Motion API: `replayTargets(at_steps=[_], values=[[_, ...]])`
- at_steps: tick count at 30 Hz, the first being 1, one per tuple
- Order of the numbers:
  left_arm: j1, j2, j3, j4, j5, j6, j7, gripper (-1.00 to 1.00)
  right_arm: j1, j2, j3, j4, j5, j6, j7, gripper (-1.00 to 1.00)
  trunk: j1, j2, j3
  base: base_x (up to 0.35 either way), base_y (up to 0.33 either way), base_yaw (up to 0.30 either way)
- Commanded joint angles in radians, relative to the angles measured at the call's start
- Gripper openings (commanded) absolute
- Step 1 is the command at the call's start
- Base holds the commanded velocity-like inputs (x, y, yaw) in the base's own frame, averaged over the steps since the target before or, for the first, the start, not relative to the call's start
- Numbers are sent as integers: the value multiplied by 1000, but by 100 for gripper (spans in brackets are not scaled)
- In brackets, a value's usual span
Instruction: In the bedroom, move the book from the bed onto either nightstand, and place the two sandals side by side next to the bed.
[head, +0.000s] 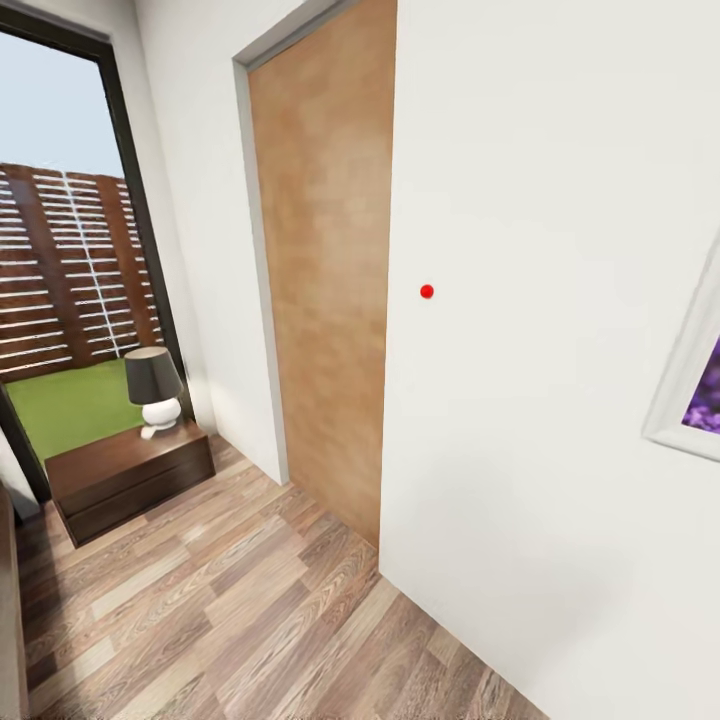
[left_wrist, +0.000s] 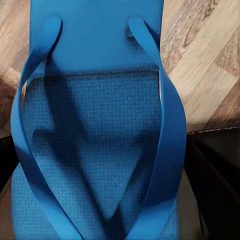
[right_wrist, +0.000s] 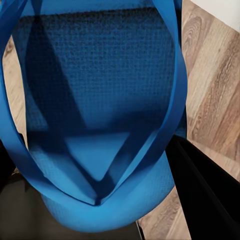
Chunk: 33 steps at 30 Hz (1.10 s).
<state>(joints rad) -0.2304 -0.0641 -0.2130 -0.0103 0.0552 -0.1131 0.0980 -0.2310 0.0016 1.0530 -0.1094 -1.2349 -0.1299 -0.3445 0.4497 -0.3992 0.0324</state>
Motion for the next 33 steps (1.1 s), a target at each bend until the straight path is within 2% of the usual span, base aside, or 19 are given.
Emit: replayTargets(at_steps=[1, 16, 33], values=[[-1, 0, -8, 1, 5, -3, 4, -100, 0, 0, 8, -1, -11, -4, -5, -100, 0, -1, -2, 0, 0, 0], [-1, 0, -9, 1, 6, -4, 3, -100, -1, 0, 8, -1, -11, -5, -5, -100, 0, -1, -25, 0, 0, 0], [-1, 1, -9, -2, 6, -2, 3, -100, -1, 0, 8, -1, -11, -5, -5, -100, 0, -1, -28, 0, -43, 0]])
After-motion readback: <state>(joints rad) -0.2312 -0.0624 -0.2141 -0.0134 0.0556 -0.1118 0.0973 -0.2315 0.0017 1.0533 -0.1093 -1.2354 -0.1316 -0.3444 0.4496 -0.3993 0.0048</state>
